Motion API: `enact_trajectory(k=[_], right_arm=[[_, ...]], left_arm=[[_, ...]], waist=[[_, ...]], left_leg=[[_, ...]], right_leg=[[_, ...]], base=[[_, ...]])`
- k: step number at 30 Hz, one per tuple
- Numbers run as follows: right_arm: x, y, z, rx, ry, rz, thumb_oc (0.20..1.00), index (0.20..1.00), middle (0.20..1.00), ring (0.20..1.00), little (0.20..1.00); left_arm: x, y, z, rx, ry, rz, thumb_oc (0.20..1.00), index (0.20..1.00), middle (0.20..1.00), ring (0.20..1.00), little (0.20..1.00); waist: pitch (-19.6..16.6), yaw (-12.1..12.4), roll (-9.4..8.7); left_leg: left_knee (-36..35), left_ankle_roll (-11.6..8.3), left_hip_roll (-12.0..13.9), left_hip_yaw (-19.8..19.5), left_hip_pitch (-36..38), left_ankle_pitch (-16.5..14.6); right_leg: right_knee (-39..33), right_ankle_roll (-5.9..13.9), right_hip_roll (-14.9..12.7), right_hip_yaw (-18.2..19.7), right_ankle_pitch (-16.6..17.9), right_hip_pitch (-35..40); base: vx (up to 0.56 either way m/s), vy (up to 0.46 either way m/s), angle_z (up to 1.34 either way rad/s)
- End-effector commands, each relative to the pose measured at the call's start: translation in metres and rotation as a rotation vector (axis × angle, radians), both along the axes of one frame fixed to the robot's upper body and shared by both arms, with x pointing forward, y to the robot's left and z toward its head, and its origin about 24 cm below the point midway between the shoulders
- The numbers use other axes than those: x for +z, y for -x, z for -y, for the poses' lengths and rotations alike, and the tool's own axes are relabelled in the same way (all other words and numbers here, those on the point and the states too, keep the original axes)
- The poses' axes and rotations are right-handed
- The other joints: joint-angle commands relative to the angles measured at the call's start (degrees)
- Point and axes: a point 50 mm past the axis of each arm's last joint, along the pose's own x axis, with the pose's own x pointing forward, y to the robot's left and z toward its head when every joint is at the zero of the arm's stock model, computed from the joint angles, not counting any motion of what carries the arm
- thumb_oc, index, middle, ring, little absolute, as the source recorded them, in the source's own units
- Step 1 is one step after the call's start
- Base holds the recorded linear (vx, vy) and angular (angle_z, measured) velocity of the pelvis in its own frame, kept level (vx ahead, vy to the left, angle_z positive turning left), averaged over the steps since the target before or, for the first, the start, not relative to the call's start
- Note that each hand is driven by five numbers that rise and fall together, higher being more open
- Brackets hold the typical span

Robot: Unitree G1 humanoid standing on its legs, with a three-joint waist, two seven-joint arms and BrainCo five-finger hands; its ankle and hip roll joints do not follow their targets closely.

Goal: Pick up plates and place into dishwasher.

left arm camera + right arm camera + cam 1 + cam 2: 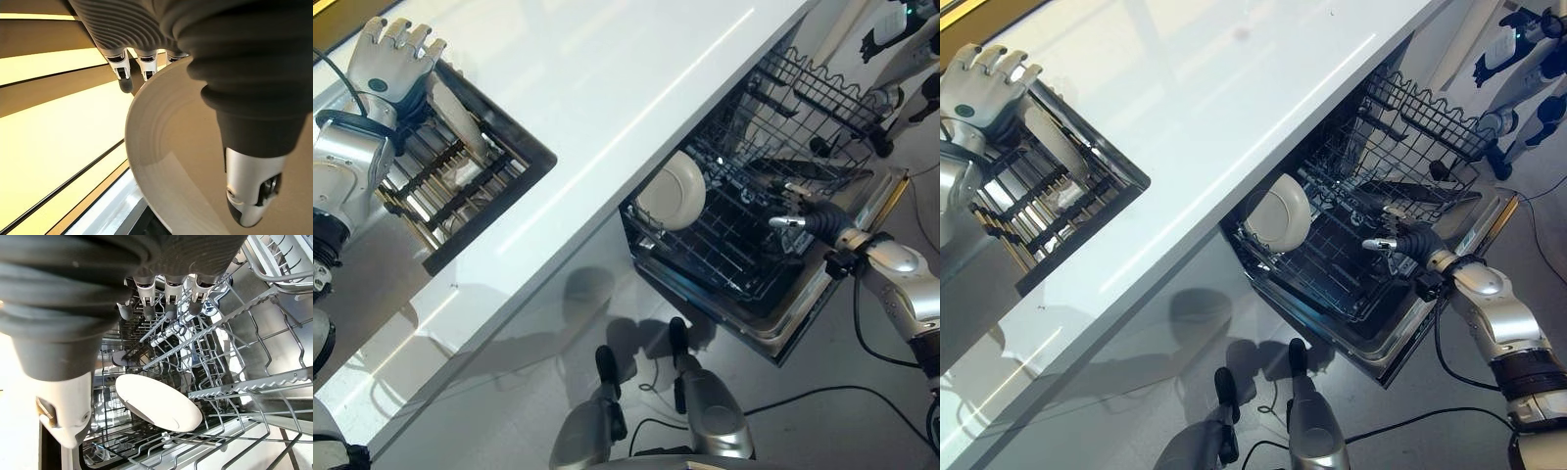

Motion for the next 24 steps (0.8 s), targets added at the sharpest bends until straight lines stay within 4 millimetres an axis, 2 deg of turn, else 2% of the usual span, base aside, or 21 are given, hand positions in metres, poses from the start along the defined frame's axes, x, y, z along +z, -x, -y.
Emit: enact_trajectory(k=[1,2,3,9,17,24], right_arm=[[0.054,0.002,0.003,0.010,-0.006,0.215,1.000,1.000,1.000,1.000,1.000],[0.055,0.002,0.003,0.003,-0.008,0.222,1.000,1.000,1.000,1.000,1.000],[0.056,0.001,0.003,0.002,-0.010,0.226,1.000,1.000,1.000,1.000,1.000],[0.064,0.001,0.001,-0.014,-0.021,0.262,1.000,1.000,1.000,1.000,1.000],[0.058,0.008,-0.004,0.040,-0.036,0.280,1.000,1.000,1.000,1.000,1.000],[0.062,0.012,-0.021,0.139,-0.021,0.347,1.000,1.000,1.000,1.000,1.000]], left_arm=[[0.041,0.011,-0.018,0.094,0.033,0.087,1.000,1.000,1.000,1.000,1.000],[0.037,0.009,-0.018,0.111,0.049,0.052,0.288,0.288,0.288,0.288,0.288],[0.036,0.009,-0.019,0.121,0.059,0.037,0.200,0.200,0.200,0.200,0.200],[0.035,0.010,-0.022,0.124,0.117,-0.002,0.200,0.200,0.200,0.200,0.200],[0.034,0.014,-0.022,0.063,0.191,0.026,0.200,0.200,0.200,0.200,0.200],[0.035,0.017,-0.013,-0.103,0.305,0.126,0.200,0.200,0.200,0.200,0.200]], waist=[[-0.36,0.15,-1.81],[-0.29,0.15,-1.81],[-0.28,0.16,-1.82],[-0.06,0.37,-1.92],[-1.68,0.49,-1.73],[-4.40,1.02,-1.18]], left_leg=[[0.42,0.52,-1.64,0.25,-1.93,-4.41],[0.42,0.55,-1.66,0.28,-2.04,-4.36],[0.42,0.57,-1.68,0.26,-2.09,-4.37],[0.42,0.75,-1.81,-0.04,-2.18,-4.40],[0.42,0.78,-1.80,0.03,-1.10,-4.87],[0.42,0.79,-1.89,-0.41,0.73,-5.41]], right_leg=[[3.55,5.94,-2.72,0.23,-5.85,-1.13],[3.53,5.94,-2.71,0.21,-5.83,-1.22],[3.51,5.91,-2.67,0.19,-5.85,-1.27],[3.43,5.77,-2.37,0.06,-5.91,-1.29],[2.92,5.75,-2.50,-0.70,-6.10,0.09],[2.26,5.62,-2.61,-1.05,-6.57,2.46]], base=[[-0.02,0.013,-0.04],[-0.03,0.007,-0.04],[-0.03,0.003,-0.04],[-0.03,-0.007,-0.02],[0.00,-0.023,0.01],[0.00,-0.065,0.04]])
